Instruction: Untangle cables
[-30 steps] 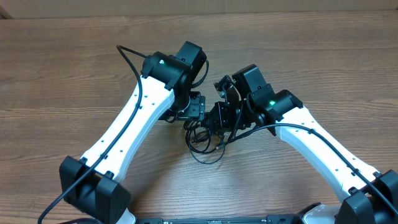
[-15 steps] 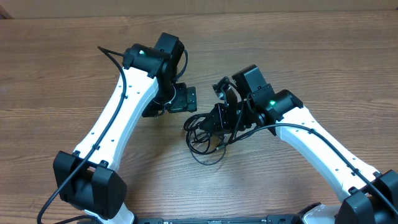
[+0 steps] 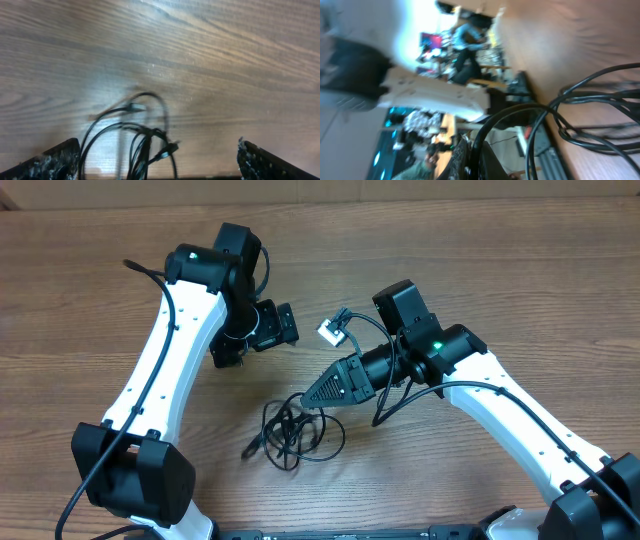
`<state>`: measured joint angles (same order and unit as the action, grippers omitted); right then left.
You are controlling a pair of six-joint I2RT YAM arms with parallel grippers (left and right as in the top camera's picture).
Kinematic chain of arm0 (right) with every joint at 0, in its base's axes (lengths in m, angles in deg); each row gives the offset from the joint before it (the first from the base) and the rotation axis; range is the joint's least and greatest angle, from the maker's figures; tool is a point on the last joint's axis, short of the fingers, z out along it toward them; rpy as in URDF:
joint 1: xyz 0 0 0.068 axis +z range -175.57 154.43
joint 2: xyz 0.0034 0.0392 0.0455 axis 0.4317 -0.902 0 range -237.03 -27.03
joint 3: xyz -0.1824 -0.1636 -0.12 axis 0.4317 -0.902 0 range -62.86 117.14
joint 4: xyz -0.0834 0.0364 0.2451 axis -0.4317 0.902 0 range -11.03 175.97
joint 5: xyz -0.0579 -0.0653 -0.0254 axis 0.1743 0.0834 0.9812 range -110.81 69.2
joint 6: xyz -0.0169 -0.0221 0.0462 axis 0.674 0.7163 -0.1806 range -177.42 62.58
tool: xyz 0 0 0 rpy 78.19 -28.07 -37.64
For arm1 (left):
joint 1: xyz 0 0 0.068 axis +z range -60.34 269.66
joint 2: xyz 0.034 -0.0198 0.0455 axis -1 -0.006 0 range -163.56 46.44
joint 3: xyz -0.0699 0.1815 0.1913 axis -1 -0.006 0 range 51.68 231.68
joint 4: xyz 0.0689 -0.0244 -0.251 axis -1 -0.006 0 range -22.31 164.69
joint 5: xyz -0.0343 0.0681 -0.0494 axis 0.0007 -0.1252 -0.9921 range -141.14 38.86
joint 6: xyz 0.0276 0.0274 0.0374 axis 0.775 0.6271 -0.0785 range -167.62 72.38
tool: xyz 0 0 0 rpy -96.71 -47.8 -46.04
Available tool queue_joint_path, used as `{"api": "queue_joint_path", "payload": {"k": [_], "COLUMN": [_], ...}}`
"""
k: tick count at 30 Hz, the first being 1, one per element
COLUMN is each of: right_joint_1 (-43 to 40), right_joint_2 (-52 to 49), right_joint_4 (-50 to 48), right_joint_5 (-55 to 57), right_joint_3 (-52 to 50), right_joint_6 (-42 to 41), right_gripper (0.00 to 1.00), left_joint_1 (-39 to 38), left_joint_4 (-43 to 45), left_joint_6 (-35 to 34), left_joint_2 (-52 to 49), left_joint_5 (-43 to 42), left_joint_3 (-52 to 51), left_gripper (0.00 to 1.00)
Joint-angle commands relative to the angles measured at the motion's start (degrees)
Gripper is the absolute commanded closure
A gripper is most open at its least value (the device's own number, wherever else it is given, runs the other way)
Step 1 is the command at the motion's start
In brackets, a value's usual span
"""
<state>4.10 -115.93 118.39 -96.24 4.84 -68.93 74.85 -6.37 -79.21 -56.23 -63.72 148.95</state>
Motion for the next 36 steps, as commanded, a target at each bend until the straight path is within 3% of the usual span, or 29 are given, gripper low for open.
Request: {"api": "queue_joint_path", "payload": {"k": [1, 5, 13, 28, 33, 36], "right_joint_1": [0.0, 0.0, 0.0, 0.0, 0.0, 0.0], "right_joint_2": [0.0, 0.0, 0.0, 0.0, 0.0, 0.0], "right_joint_4": [-0.7, -0.6, 0.2, 0.3, 0.3, 0.3], "right_joint_5": [-12.0, -10.1, -8.0, -6.0, -6.0, -6.0], "right_joint_3": [0.0, 0.0, 0.0, 0.0, 0.0, 0.0], "right_joint_6": [6.9, 7.1, 7.0, 6.9, 6.9, 6.9], "right_gripper": [0.96, 0.96, 0.96, 0.96, 0.96, 0.96], "left_joint_1": [-1.1, -1.8, -4.3, -5.5, -5.8, -6.5], "left_joint_4": [-1.4, -3.5, -3.3, -2.7, -1.0, 1.3], "left_joint_6": [-0.3, -0.3, -0.2, 0.5, -0.9, -1.8], "left_joint_2": [-0.8, -0.8, -0.8, -0.8, -0.8, -0.8], "left_joint_5": [-2.8, -2.7, 2.7, 2.7, 2.5, 1.9], "left_joint_3": [0.0, -0.1, -1.3, -9.5, -12.9, -16.1], "left_gripper": [0.00, 0.01, 0.14, 0.27, 0.41, 0.40]}}
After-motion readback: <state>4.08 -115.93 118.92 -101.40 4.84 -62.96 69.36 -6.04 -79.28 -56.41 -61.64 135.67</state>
